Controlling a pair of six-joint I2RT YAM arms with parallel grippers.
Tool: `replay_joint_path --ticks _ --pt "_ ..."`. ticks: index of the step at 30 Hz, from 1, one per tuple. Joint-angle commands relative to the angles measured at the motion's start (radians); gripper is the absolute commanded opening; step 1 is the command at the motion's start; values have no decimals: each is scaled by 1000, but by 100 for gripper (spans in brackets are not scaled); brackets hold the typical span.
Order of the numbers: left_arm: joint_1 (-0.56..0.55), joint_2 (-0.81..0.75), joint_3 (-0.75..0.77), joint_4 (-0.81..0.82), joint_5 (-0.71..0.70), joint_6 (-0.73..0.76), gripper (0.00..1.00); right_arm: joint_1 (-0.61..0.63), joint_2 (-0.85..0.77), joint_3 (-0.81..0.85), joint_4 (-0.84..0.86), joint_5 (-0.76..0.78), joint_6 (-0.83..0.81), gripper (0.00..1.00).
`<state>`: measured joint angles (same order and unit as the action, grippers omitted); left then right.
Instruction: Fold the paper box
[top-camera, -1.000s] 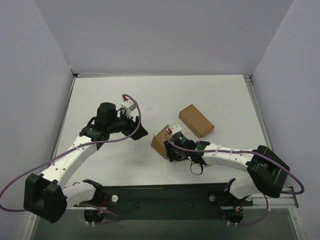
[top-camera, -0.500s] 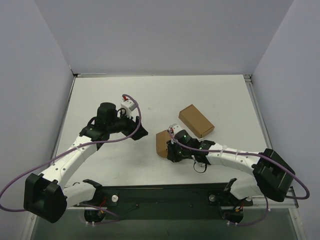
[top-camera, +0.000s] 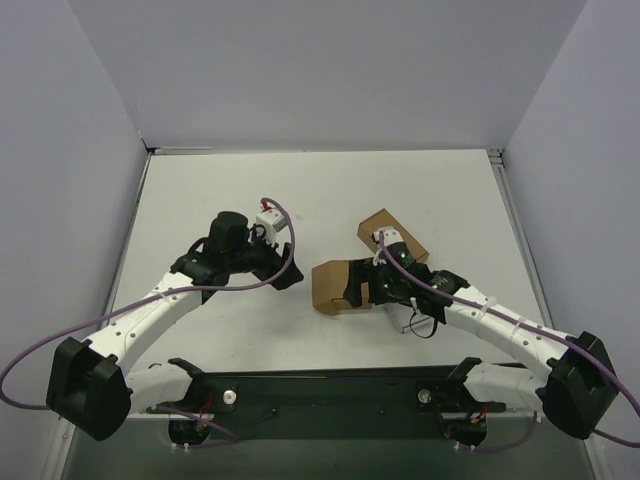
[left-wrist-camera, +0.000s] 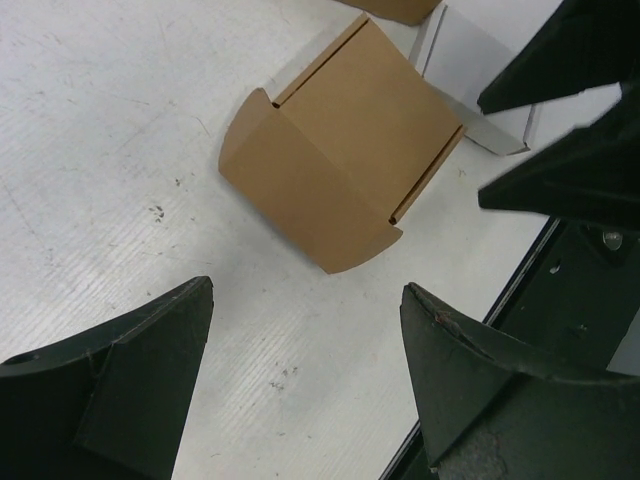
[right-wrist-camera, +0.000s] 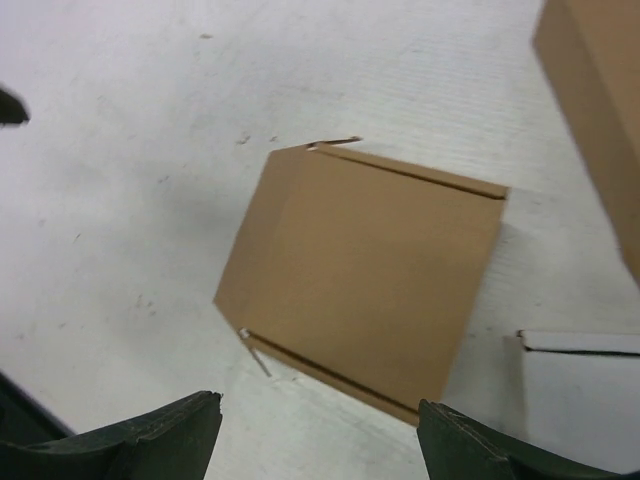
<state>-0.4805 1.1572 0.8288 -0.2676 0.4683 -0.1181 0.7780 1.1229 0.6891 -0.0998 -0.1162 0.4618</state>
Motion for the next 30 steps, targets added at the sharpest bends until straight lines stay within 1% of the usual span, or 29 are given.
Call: replay_joint_path --ticks 1,4,5,6,7,8,10,11,14,19,20,22,23,24,25,28,30 --pt "-33 36 33 -44 -82 26 85 -116 21 13 -37 3 14 80" --pt "-33 33 30 -44 -89 25 85 -196 34 -8 0 -35 9 73" --pt "-35 30 27 -42 -89 24 85 -218 38 -28 15 -49 11 67" --pt "-33 32 26 -41 -86 24 85 -236 38 -36 32 -65 14 65" --pt "-33 32 27 -41 -88 24 85 -274 41 -45 66 -110 14 63" --pt "-33 32 29 -39 -86 24 85 -290 54 -57 81 -131 14 59" --pt "-33 38 30 -41 -86 24 85 -312 67 -63 92 -169 14 54" --pt "-33 39 32 -41 -86 24 85 -319 81 -68 121 -172 14 52" --pt "-33 38 30 -41 -88 26 85 -336 112 -77 153 -206 8 49" --pt "-35 38 32 -39 -88 28 85 -347 152 -79 176 -206 5 45" --pt "-33 39 32 -39 -88 28 85 -352 161 -80 175 -200 8 41" --pt "-33 39 30 -39 -89 29 85 -361 163 -89 175 -192 17 37" --pt "-33 39 30 -39 -91 29 85 -365 169 -92 176 -191 23 32" --pt "-33 38 32 -41 -91 29 85 -368 169 -98 179 -189 24 30" --pt "-33 39 32 -39 -91 31 85 -370 172 -105 178 -189 28 25" --pt "-33 41 32 -39 -89 29 85 -387 192 -115 180 -192 44 18" --pt "-35 39 32 -38 -89 31 85 -396 201 -125 183 -192 52 16"
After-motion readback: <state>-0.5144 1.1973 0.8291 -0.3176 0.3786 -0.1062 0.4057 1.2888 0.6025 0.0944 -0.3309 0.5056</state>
